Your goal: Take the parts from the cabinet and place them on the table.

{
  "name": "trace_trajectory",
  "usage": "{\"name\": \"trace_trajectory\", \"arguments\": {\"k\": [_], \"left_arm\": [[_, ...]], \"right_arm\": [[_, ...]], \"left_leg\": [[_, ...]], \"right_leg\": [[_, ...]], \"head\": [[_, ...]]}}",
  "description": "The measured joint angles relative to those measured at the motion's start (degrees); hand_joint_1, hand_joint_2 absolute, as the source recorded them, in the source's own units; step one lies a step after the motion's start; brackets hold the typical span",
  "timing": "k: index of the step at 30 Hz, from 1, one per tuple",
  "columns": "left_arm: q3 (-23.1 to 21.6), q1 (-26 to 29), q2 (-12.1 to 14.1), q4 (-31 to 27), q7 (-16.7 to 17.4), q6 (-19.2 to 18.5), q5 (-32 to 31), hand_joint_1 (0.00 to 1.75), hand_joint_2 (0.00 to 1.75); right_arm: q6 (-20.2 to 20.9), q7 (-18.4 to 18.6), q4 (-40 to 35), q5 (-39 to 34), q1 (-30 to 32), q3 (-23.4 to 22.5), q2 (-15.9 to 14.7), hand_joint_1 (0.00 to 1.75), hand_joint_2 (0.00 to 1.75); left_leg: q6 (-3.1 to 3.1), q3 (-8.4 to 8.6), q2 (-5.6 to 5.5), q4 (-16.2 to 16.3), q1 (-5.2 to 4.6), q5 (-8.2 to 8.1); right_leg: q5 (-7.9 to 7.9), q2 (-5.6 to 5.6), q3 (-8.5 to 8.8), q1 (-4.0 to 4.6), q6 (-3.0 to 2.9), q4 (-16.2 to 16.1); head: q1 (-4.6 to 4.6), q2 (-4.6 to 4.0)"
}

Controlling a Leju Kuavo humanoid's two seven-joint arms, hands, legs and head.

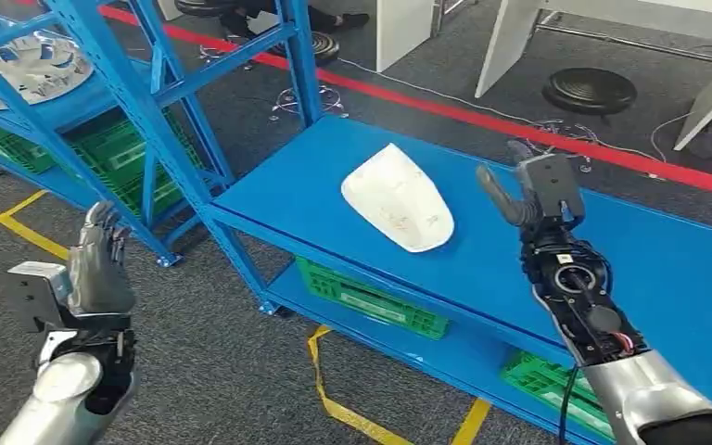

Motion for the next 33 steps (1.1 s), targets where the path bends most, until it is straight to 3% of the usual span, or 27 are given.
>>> {"name": "trace_trajectory", "arguments": {"k": [12, 23, 29, 30, 33], "left_arm": [[0.87, 1.95, 0.81, -2.45, 1.11, 0.46, -0.09, 0.0, 0.0], [0.87, 2.09, 0.83, -2.82, 1.14, 0.37, -0.09, 0.0, 0.0], [0.87, 2.1, 0.83, -2.99, 1.14, 0.37, -0.09, 0.0, 0.0], [0.87, 2.1, 0.83, -2.99, 1.14, 0.37, -0.07, 0.0, 0.0], [0.87, 2.1, 0.83, -2.99, 1.03, 0.48, -0.04, 0.0, 0.0]], "right_arm": [[1.55, -1.99, 11.96, 2.89, -4.27, -4.37, -3.89, 0.0, 1.75], [1.75, -2.64, 19.19, 3.65, -5.78, -4.7, -4.15, 0.0, 1.75], [5.6, -3.48, 22.84, 3.52, -8.32, -4.13, -4.13, 0.0, 1.75], [6.49, -3.48, 23.58, 3.24, -8.96, -4.04, -4.13, 0.0, 0.0], [8.35, -4.31, 25.9, 1.79, -10.7, -3.71, -4.11, 0.0, 0.0]], "left_leg": [[0.0, -0.03, -0.06, 0.0, 0.0, 0.0], [0.0, -0.04, -0.06, 0.0, 0.0, 0.0], [0.0, -0.06, -0.06, 0.0, 0.0, 0.0], [0.0, -0.06, -0.06, 0.0, 0.0, 0.01], [0.0, -0.06, -0.08, 0.0, 0.0, 0.01]], "right_leg": [[0.0, -0.06, 0.0, 0.0, 0.0, 0.0], [0.0, -0.06, 0.0, 0.01, 0.0, 0.0], [0.0, -0.06, 0.0, 0.01, 0.0, 0.01], [0.0, -0.07, 0.0, 0.01, 0.0, 0.01], [0.0, -0.09, 0.0, 0.01, 0.0, 0.01]], "head": [[0.0, 0.0], [-0.04, 0.0], [-0.07, 0.0], [-0.05, 0.0], [-0.04, 0.0]]}}
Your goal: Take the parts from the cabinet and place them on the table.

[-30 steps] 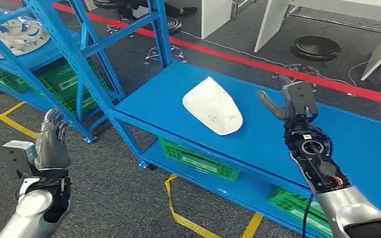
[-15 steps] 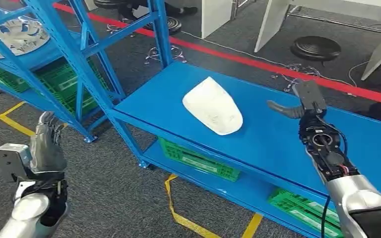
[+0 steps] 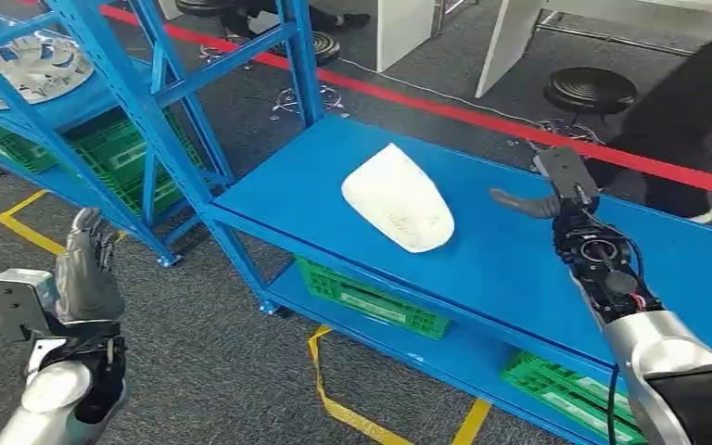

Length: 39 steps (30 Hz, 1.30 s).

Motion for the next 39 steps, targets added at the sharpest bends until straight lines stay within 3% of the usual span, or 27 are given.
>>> {"name": "trace_trajectory", "arguments": {"k": [5, 8, 9, 13, 17, 26, 39], "left_arm": [[0.0, 0.0, 0.02, 0.0, -0.7, 0.2, 0.42, 0.0, 0.0], [0.0, 0.0, 0.02, 0.0, -0.85, 0.5, 0.61, 0.0, 0.0], [0.0, -0.01, 0.02, 0.0, -0.87, 0.5, 0.63, 0.0, 0.0], [0.0, -0.05, 0.02, 0.0, -1.03, 0.5, 0.81, 0.0, 0.0], [0.0, -0.41, 0.02, 0.0, -1.38, 0.07, 1.18, 0.0, 0.0], [-0.07, -1.17, -0.11, 0.35, -2.12, -0.72, 1.77, 0.0, 0.0], [-0.07, -1.65, -0.15, 0.63, -2.29, -0.81, 1.84, 0.0, 0.0]], "right_arm": [[0.43, -4.18, 3.47, -2.38, -1.9, 1.11, 0.33, 0.0, 0.0], [-0.51, -4.59, 3.73, -2.49, -1.94, 1.44, 0.52, 0.0, 0.0], [-0.72, -4.59, 3.8, -2.62, -1.94, 1.49, 0.55, 0.0, 1.75], [-0.1, -3.85, 4.52, -3.32, -2.13, 1.57, 0.61, 0.0, 1.75], [7.1, -2.45, 7.73, -4.56, -4.14, 2.45, 0.92, 0.0, 1.75], [17.18, 0.11, 16.0, -9.62, -9.25, 3.91, 1.55, 0.0, 1.75], [18.34, 0.51, 21.29, -10.45, -10.82, 3.96, 1.55, 0.0, 1.75]], "left_leg": [[0.0, -0.02, -0.04, 0.01, 0.0, 0.0], [0.0, -0.04, -0.09, 0.01, 0.0, 0.0], [0.0, -0.04, -0.13, 0.01, 0.0, 0.0], [0.0, -0.06, -0.13, 0.0, 0.0, 0.0], [0.0, -0.06, -0.12, 0.0, 0.0, 0.0], [0.01, -0.06, -0.14, 0.03, 0.0, 0.01], [0.02, -0.06, -0.15, 0.03, 0.0, 0.0]], "right_leg": [[0.0, -0.05, 0.0, 0.0, 0.01, 0.0], [-0.02, -0.12, 0.0, 0.0, 0.03, 0.0], [-0.02, -0.12, 0.0, 0.0, 0.03, 0.0], [-0.03, -0.12, 0.0, 0.0, 0.04, 0.0], [-0.03, -0.1, -0.01, 0.0, 0.04, 0.0], [-0.03, -0.13, -0.02, 0.0, 0.04, 0.0], [-0.03, -0.12, -0.02, -0.01, 0.05, -0.01]], "head": [[0.0, 0.0], [-0.02, 0.0], [-0.02, 0.0], [-0.02, 0.0], [-0.02, 0.0], [-0.02, 0.0], [-0.02, 0.0]]}}
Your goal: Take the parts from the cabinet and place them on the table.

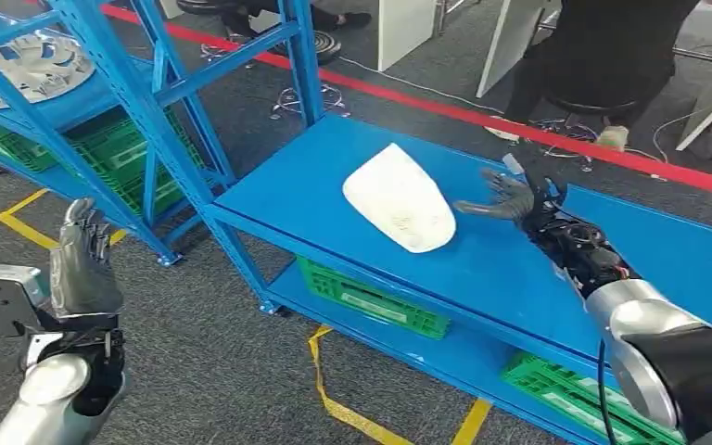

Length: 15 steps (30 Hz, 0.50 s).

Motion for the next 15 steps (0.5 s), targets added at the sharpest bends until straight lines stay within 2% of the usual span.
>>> {"name": "trace_trajectory", "arguments": {"k": [9, 15], "left_arm": [[0.0, -0.15, -0.02, 0.2, 0.24, -0.37, -0.24, 0.0, 0.0], [0.0, -0.57, -0.02, 0.31, 0.28, -0.37, -0.24, 0.0, 0.0]], "right_arm": [[3.04, 1.36, 3.43, -1.18, -1.29, 1.03, 0.0, 0.0, 1.75], [7.32, 3.15, 5.51, -2.3, -2.98, 2.34, 0.15, 0.0, 1.75]], "left_leg": [[0.0, 0.0, 0.0, 0.0, 0.0, 0.0], [0.0, 0.0, 0.0, 0.0, 0.0, 0.0]], "right_leg": [[0.0, 0.0, 0.0, 0.0, 0.0, 0.0], [0.0, 0.0, 0.0, 0.0, 0.0, 0.0]], "head": [[0.02, 0.0], [0.0, 0.0]]}}
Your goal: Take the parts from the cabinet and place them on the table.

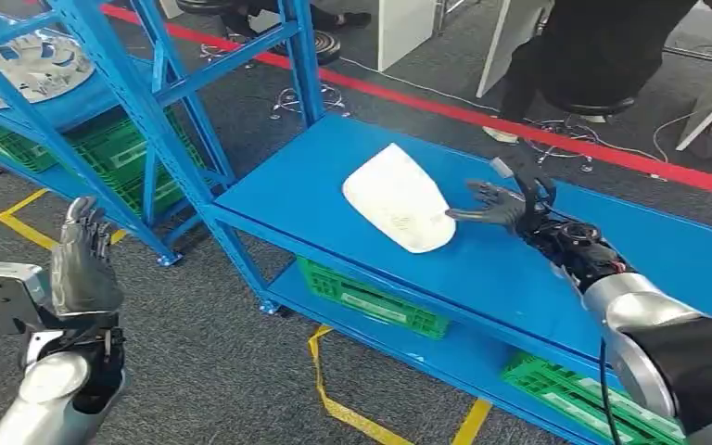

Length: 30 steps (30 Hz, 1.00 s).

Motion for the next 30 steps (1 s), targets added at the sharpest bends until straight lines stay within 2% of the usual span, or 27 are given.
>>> {"name": "trace_trajectory", "arguments": {"k": [5, 26, 30], "left_arm": [[0.0, -0.11, 0.0, 0.28, -0.02, 0.0, 0.04, 0.0, 0.0], [0.0, -0.12, -0.07, 0.37, -0.04, 0.0, 0.07, 0.0, 0.0], [0.0, -0.14, -0.07, 0.44, -0.13, -0.11, 0.15, 0.0, 0.0]], "right_arm": [[4.54, 1.11, 1.38, -1.57, -1.07, 0.61, 0.07, 0.0, 1.75], [5.22, 1.11, 3.52, -1.86, -2.16, 1.42, 0.22, 0.0, 1.75], [7.12, 1.14, 3.71, -1.99, -2.32, 1.64, 0.24, 0.0, 1.75]], "left_leg": [[0.0, 0.0, 0.0, 0.0, 0.0, 0.0], [0.0, 0.01, 0.0, 0.02, 0.0, 0.0], [0.0, 0.0, 0.01, 0.02, 0.0, 0.0]], "right_leg": [[0.0, 0.0, 0.0, 0.0, 0.0, 0.0], [0.0, 0.0, 0.01, 0.0, 0.0, 0.0], [0.0, 0.01, 0.01, 0.0, 0.0, 0.0]], "head": [[0.0, 0.0], [0.02, 0.0], [0.0, 0.0]]}}
